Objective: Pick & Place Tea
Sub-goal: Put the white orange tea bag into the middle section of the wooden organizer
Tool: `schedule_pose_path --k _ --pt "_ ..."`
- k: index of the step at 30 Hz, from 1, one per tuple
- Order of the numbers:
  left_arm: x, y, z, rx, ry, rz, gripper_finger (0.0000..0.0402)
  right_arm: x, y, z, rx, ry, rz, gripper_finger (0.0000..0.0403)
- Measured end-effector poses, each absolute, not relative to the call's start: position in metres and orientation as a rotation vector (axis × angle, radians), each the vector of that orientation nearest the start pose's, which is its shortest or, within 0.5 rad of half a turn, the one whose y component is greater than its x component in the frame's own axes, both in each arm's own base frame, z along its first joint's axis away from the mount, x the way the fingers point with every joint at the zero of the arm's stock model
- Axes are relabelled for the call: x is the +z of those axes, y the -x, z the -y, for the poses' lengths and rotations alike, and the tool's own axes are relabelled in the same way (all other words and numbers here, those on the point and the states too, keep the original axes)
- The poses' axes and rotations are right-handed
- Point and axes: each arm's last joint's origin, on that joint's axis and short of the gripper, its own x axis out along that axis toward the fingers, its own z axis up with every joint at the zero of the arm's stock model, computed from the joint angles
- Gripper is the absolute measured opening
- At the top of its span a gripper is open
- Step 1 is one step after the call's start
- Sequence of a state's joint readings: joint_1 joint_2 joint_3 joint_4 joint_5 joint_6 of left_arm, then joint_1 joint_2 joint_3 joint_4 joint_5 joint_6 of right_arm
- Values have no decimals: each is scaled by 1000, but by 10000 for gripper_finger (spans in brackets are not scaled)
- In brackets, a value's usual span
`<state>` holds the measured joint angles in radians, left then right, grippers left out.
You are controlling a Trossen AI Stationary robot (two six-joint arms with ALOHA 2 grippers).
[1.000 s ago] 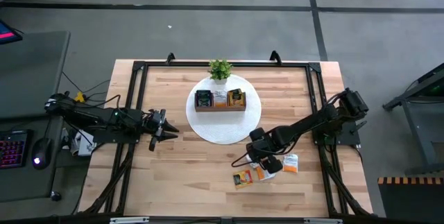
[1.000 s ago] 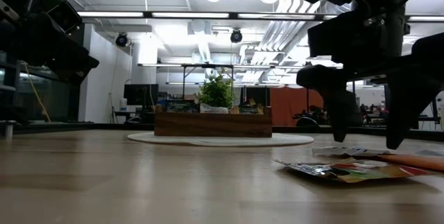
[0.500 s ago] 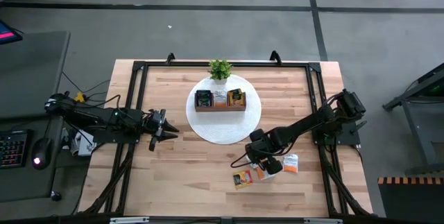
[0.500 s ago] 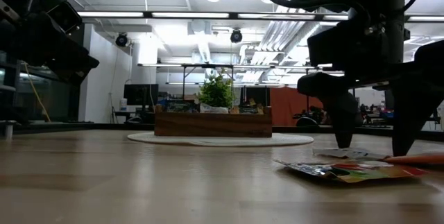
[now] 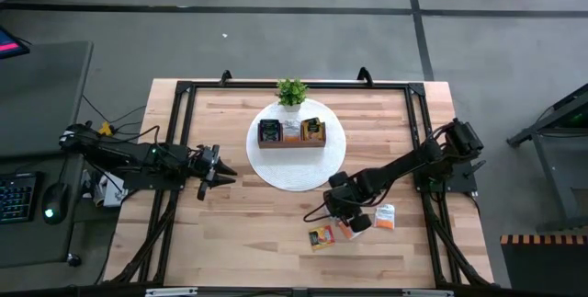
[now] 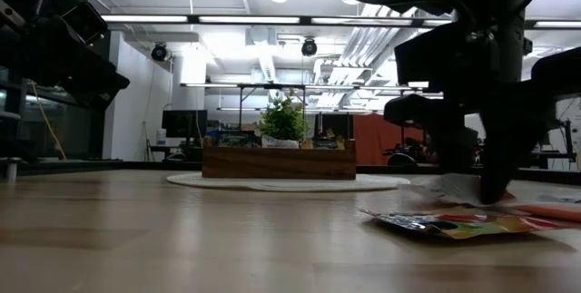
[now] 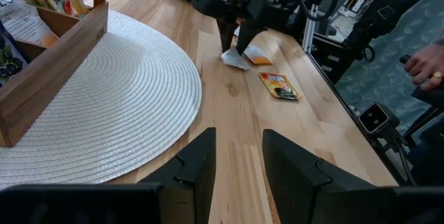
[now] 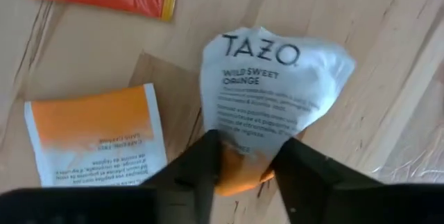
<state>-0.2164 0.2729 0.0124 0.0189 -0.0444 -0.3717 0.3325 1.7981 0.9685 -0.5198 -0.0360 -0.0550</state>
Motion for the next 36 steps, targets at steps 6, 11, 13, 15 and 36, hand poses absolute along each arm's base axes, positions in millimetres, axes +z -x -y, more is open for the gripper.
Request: schedule_pose_path --k 6,11,13,15,36 --pt "146 -109 23 -125 338 -268 117 127 -298 -97 263 211 -1310 42" --pt "146 -109 23 -125 338 -268 117 127 -303 -93 143 204 -1264 30" --pt "146 -109 23 -125 338 -268 117 129 -304 -92 71 189 -1236 30" --pt "146 -109 23 -124 338 -268 117 130 -307 -90 -29 172 -1195 30" --pt "146 -109 23 -125 338 -268 117 165 -335 -104 -566 -276 -487 30"
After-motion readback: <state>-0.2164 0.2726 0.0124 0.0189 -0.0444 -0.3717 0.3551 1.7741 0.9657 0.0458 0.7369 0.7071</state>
